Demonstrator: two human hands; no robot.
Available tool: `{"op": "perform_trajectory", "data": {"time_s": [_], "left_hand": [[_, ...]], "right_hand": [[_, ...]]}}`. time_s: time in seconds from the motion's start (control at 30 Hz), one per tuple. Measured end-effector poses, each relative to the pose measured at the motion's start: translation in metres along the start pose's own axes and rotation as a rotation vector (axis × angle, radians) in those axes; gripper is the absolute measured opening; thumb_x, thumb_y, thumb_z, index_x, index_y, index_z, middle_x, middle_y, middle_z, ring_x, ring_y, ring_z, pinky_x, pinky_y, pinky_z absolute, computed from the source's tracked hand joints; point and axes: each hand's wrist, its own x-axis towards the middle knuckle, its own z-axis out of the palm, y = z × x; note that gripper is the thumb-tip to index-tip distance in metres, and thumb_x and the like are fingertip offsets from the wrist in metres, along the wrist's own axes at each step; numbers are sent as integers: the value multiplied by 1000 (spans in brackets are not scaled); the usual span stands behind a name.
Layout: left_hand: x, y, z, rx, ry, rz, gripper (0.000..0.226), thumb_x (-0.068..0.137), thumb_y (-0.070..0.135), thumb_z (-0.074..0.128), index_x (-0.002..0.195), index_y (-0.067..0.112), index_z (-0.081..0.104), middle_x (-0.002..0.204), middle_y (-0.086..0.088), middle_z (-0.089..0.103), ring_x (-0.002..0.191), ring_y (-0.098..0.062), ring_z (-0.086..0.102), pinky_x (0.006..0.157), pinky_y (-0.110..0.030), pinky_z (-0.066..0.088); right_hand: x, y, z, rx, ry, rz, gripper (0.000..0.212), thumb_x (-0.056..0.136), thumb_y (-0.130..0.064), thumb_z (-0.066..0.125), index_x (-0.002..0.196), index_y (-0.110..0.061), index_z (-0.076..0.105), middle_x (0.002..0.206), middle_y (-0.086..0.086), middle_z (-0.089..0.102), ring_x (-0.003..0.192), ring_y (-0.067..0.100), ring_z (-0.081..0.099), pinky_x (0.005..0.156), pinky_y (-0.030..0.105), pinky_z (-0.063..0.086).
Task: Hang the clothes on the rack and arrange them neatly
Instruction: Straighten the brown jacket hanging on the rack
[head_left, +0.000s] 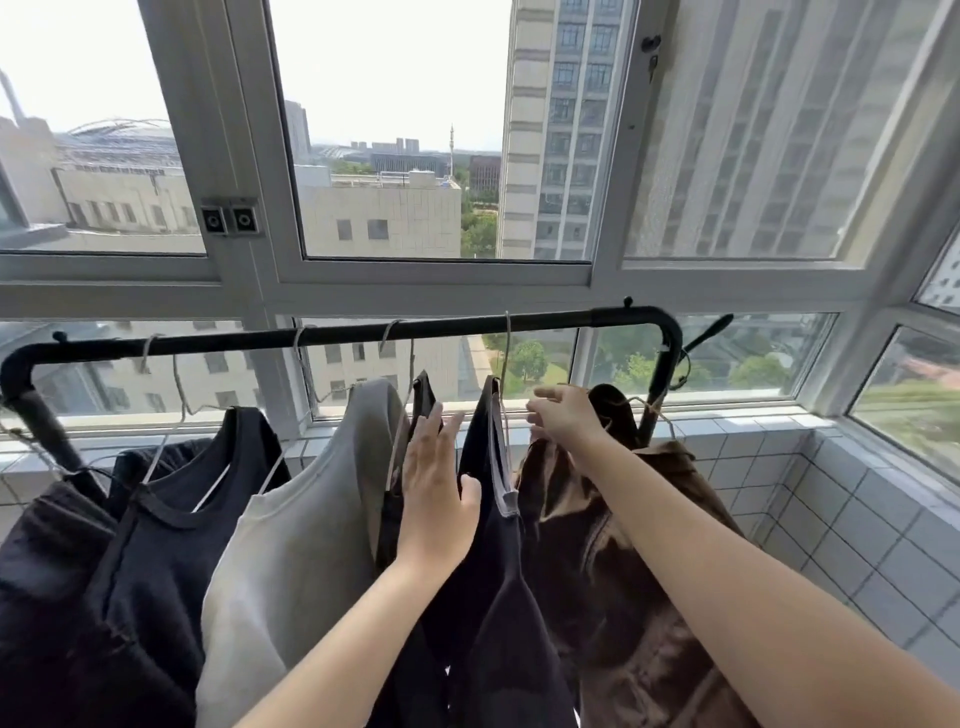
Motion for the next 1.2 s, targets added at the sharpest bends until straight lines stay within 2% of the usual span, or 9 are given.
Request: {"op": "perform_trajectory", "data": {"time_s": [0.07, 0.17, 0.33, 0.5, 0.7, 0.87, 1.03, 1.1, 1.2], "left_hand": [[1, 12, 9, -39, -58, 24, 65, 92, 9, 50, 145, 35, 24, 158, 16, 9, 147, -7, 5, 119, -33, 14], [1, 36, 28, -48, -105, 128, 56, 93, 12, 50, 141, 35, 32, 156, 16, 15, 143, 0, 9, 111, -17, 12], [2, 74, 61, -55, -288, 264, 50, 93, 12, 47, 140, 29, 39, 150, 15, 32, 141, -3, 23, 118, -27, 22], [16, 98, 91, -86, -461, 169, 58, 92, 8, 46, 147, 19, 30, 154, 5, 29, 141, -13, 28, 107, -17, 19], [55, 106, 120, -48, -542, 92, 55, 91, 10, 49, 144, 12, 35, 147, -7, 42, 136, -22, 38, 111, -30, 29], [93, 113, 141, -295, -530, -199, 41, 93, 5, 42, 134, 7, 48, 117, -7, 61, 104, -20, 57, 86, -31, 47], [116, 114, 163, -683, -567, -598, 32, 98, -1, 36, 126, 9, 46, 80, -5, 51, 69, -14, 49, 63, -25, 45], [123, 111, 171, -724, -595, -666, 28, 98, -1, 35, 117, 13, 50, 92, -10, 56, 80, -18, 55, 67, -28, 50], [134, 102, 183, -795, -544, -694, 48, 94, -7, 34, 139, 10, 39, 130, -17, 55, 109, -27, 56, 85, -37, 47]], "right_hand": [[-3, 3, -19, -126, 102, -90, 34, 89, -9, 51, 122, -4, 57, 105, 9, 64, 91, 22, 63, 88, 38, 55], [-13, 6, -59, -276, 223, -201, 26, 88, -7, 50, 110, -7, 65, 102, 9, 69, 87, 21, 63, 75, 26, 52], [-30, 28, -110, -456, 345, -217, 25, 86, -7, 55, 110, -4, 64, 107, 12, 67, 96, 23, 61, 80, 25, 43], [-48, 59, -137, -524, 263, -46, 46, 80, -12, 62, 125, -3, 54, 119, 14, 61, 109, 29, 59, 92, 35, 46], [-57, 82, -144, -539, 205, 43, 51, 84, -16, 57, 133, -12, 47, 127, 11, 60, 116, 29, 56, 93, 31, 42], [-48, 89, -150, -508, 166, 33, 43, 84, -12, 56, 127, -11, 52, 123, 11, 62, 112, 28, 57, 86, 27, 41], [-45, 102, -155, -580, 129, 53, 49, 87, -16, 53, 136, -12, 46, 134, 10, 55, 121, 28, 52, 99, 31, 40], [-45, 109, -156, -595, 110, 60, 51, 91, -19, 50, 140, -14, 40, 139, 8, 52, 125, 27, 49, 100, 30, 37], [-45, 116, -157, -564, 126, 14, 41, 94, -19, 48, 135, -19, 47, 133, 5, 58, 123, 26, 52, 98, 30, 38]]}}
